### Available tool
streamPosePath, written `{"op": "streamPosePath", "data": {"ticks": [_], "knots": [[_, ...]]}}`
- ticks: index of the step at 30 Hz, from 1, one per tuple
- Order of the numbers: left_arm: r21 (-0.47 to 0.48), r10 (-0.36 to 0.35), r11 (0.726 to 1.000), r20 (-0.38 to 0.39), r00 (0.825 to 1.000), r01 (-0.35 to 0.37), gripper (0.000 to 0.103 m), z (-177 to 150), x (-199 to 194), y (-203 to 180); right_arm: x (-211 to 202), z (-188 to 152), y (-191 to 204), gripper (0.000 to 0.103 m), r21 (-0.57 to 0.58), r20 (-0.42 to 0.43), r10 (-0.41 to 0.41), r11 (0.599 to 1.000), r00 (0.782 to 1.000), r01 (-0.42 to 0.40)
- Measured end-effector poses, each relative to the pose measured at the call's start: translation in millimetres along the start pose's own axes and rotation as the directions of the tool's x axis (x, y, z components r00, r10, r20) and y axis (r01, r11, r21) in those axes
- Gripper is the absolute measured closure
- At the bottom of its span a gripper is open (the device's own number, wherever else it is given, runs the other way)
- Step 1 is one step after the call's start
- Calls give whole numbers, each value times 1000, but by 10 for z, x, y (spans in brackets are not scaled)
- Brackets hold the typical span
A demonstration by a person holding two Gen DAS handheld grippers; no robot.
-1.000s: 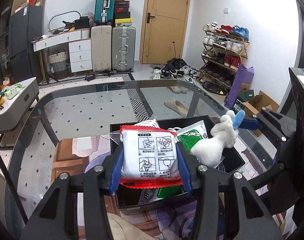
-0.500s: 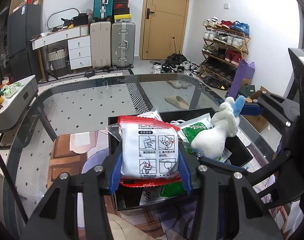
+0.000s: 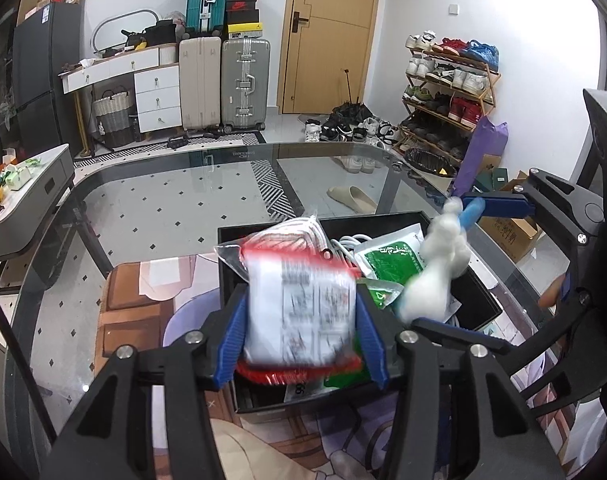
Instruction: Organize soft objects
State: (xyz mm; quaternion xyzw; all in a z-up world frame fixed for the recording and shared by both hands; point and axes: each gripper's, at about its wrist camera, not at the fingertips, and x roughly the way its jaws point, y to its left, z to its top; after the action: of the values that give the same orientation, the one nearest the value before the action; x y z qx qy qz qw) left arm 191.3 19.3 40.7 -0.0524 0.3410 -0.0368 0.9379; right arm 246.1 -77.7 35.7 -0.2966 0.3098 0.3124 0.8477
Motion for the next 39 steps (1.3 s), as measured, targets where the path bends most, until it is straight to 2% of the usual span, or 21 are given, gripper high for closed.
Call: {"op": "streamPosePath", "data": {"ticks": [3,6,7,9,13,21,25,29,35,39], "knots": [[-1,-11,1000,8,1000,11,39,-5,-56,6,-45,-3,5,1,12,10,1,1000,1000,-1],[-2,-4,1000,26,1000,4,27,1,-120,-6,-105,-18,-2,1,31,27,10,999,1000,-11],[-4,-2,1000,36,999,2,20,4,-153,-4,-119,-20,-3,1,38,31,12,999,999,-13],[-8,-9,1000,62,998,9,16,-1,-230,5,-155,-23,-14,1,53,41,12,999,999,-15],[-3,7,1000,94,996,-6,1,13,-351,14,-236,-55,-51,1,98,68,17,995,998,-23],[-4,63,998,140,988,-63,0,-56,-549,52,-432,-157,-63,1,210,127,13,977,992,-39],[-27,67,998,160,985,-63,0,-151,-637,122,-530,-248,-43,1,269,169,7,962,986,-53],[-45,83,996,162,983,-76,0,-254,-673,187,-601,-338,10,1,317,199,-4,946,980,-61],[-43,144,989,167,975,-139,0,-445,-696,227,-644,-477,55,1,367,227,-15,927,974,-72],[-56,154,988,160,975,-146,0,-527,-666,279,-668,-602,63,1,403,248,-26,912,968,-79]]}}
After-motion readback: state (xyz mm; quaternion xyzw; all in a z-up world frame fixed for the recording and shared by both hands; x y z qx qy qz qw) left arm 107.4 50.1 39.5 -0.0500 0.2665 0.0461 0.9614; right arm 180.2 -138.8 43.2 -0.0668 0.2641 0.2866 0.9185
